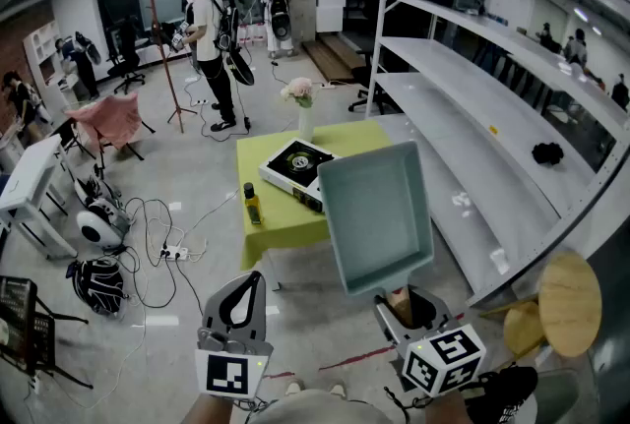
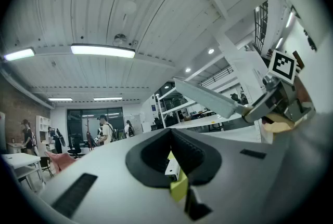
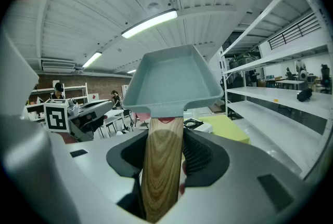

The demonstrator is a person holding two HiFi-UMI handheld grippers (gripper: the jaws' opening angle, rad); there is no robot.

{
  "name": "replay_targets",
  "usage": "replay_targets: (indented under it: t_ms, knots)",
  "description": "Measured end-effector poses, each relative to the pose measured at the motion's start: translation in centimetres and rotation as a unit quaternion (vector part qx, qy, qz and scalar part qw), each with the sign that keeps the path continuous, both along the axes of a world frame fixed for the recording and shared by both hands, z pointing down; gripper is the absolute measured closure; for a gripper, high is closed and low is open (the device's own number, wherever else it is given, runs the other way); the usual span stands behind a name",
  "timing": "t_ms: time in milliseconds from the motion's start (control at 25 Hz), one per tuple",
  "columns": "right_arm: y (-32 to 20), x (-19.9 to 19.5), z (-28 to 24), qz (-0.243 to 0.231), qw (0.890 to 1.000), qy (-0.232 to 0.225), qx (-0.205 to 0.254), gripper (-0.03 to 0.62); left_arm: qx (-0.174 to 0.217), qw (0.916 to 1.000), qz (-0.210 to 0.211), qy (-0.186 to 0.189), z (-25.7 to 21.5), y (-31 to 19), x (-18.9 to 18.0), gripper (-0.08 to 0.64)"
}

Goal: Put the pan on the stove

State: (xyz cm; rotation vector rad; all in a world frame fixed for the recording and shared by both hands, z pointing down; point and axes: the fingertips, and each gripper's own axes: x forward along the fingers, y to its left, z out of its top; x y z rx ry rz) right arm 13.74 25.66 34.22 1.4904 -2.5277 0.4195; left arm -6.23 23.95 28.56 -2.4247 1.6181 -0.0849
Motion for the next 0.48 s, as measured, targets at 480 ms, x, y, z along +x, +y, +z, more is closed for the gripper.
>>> replay_targets:
  t_ms: [480]
  knots:
    - [-1.2, 3.8, 0.8, -0.002, 1.0, 0.001, -0.003, 0.408, -0.002, 0.9999, -0.004, -0.009, 0.9, -1.0, 4.0, 0.552]
